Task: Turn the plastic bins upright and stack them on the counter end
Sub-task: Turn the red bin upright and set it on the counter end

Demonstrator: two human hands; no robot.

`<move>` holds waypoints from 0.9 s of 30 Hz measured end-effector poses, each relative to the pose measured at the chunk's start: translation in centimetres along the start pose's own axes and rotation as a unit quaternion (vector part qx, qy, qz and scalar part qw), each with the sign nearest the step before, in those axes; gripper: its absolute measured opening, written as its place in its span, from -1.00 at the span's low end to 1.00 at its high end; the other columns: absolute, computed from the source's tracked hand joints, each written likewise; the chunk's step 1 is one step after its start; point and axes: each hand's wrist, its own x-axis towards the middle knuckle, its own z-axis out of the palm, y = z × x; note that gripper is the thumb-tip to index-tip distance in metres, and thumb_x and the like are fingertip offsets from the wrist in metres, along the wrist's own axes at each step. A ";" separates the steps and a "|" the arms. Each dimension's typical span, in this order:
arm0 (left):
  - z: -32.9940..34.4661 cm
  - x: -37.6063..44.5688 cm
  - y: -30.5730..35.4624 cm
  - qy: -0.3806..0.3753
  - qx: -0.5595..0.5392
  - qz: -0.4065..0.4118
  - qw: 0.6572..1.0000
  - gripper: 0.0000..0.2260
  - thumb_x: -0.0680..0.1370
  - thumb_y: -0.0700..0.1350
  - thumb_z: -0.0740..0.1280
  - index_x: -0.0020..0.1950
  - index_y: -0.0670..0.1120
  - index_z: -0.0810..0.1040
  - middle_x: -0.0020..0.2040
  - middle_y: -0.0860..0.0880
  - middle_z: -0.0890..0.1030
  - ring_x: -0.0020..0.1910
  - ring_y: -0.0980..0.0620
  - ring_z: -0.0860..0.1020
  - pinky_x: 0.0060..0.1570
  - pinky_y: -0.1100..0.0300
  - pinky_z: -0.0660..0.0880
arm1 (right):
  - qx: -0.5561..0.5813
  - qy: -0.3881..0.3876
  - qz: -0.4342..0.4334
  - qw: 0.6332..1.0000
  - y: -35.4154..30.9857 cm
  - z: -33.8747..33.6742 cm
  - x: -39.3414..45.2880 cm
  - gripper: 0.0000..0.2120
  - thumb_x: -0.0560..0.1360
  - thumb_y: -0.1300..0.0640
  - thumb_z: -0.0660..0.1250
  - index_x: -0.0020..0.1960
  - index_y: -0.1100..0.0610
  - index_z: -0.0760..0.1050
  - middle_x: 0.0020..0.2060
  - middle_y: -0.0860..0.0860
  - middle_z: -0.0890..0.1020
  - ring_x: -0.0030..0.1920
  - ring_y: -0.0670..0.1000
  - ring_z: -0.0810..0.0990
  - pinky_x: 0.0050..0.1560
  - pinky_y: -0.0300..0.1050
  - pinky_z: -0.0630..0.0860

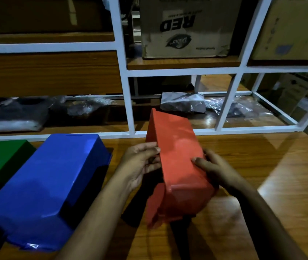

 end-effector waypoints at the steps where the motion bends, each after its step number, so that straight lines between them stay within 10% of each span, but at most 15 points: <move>1: 0.3 0.0 -0.1 0.003 0.002 0.008 1.000 -0.72 0.52 -0.32 0.36 0.24 -0.28 0.56 -0.07 -0.21 0.64 -0.27 0.03 0.59 -0.26 0.19 0.63 | 0.012 0.001 0.000 1.000 -0.1 0.0 -0.3 -0.30 0.27 -0.28 0.43 0.33 -0.03 0.44 0.16 0.05 0.65 0.09 0.08 0.67 0.17 0.21 0.56; 6: 0.6 0.2 -0.3 -0.021 0.026 0.020 0.999 -0.77 0.55 -0.26 0.32 0.20 -0.19 0.60 0.03 -0.21 0.69 -0.11 -0.05 0.64 -0.15 0.15 0.60 | -0.290 0.194 -0.115 0.930 -2.7 1.0 -0.1 -0.36 0.42 -0.24 0.31 0.42 0.02 0.39 0.19 0.15 0.48 0.21 0.18 0.53 0.24 0.11 0.48; 11: 1.0 0.3 -0.2 -0.036 0.005 0.001 0.999 -0.75 0.60 -0.14 0.18 0.06 -0.07 0.65 -0.11 -0.02 0.73 -0.17 0.07 0.65 -0.16 0.17 0.57 | -0.424 0.135 -0.182 0.877 -8.6 6.3 -0.8 -0.46 0.36 -0.32 0.27 0.15 0.03 0.55 0.04 0.09 0.61 0.04 0.16 0.60 -0.10 -0.09 0.47; 17: -2.0 0.8 -1.7 0.039 0.110 0.033 0.993 -0.79 0.61 -0.09 0.24 0.16 -0.05 0.62 0.07 0.00 0.69 0.06 0.06 0.61 -0.13 0.28 0.51 | -0.361 0.146 -0.185 0.902 -8.2 5.5 0.1 -0.77 0.30 -0.06 0.34 -0.30 0.11 0.49 -0.39 0.04 0.56 -0.23 0.16 0.61 -0.30 -0.11 0.39; 22: -6.0 2.0 -5.6 0.102 0.201 -0.121 0.967 -0.67 0.62 -0.05 0.26 0.36 -0.14 0.46 0.35 -0.09 0.48 0.34 -0.15 0.45 0.15 0.00 0.49 | -0.314 0.174 -0.172 0.917 -8.2 2.5 -0.6 -0.71 0.37 0.05 0.41 -0.03 0.25 0.64 -0.28 0.15 0.69 -0.16 0.15 0.65 -0.07 0.01 0.54; 27: -7.3 2.8 -6.1 0.072 0.091 -0.124 0.985 -0.75 0.63 -0.15 0.25 0.29 -0.15 0.53 0.08 -0.13 0.69 0.06 -0.10 0.66 -0.10 0.06 0.62 | -0.202 0.167 -0.119 0.958 -5.8 0.0 -0.2 -0.85 0.40 0.19 0.43 -0.03 0.16 0.63 -0.38 0.09 0.63 -0.41 0.01 0.52 -0.29 -0.10 0.41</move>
